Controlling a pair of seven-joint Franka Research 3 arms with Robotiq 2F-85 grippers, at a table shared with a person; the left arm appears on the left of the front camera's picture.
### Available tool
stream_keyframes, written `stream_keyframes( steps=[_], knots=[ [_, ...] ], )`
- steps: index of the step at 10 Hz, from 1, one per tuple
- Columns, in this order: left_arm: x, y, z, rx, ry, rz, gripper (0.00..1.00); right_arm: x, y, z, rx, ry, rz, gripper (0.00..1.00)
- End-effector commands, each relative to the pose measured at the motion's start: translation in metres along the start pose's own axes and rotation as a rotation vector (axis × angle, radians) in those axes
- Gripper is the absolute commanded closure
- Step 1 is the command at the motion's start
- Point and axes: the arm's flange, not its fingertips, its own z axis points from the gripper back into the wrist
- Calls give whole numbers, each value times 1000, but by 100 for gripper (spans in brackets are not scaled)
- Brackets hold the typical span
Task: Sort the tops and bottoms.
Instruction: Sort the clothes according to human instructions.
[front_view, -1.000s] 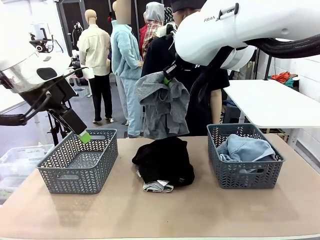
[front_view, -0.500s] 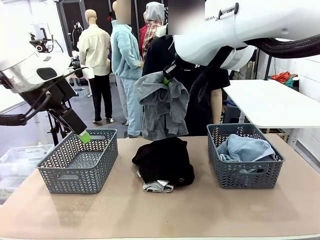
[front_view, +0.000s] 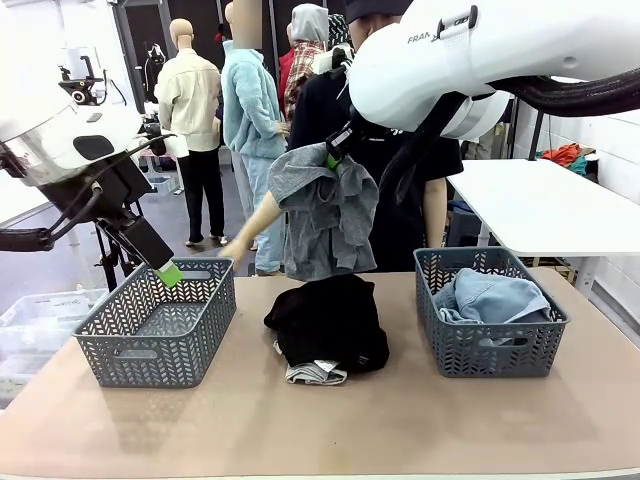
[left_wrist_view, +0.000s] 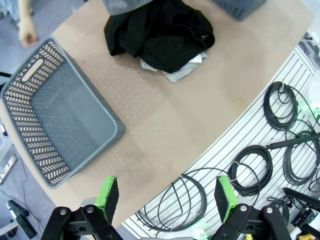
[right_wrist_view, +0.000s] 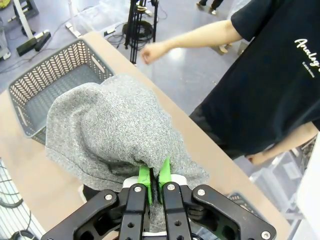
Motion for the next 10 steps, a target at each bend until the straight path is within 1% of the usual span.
stream_keyframes(
  steps=[1, 10],
  knots=[
    [-2, 1, -1, -5, 2, 2, 0, 5, -1, 1, 3, 3, -3, 100],
    [-2, 1, -1, -5, 2, 2, 0, 5, -1, 1, 3, 3, -3, 100]
  ],
)
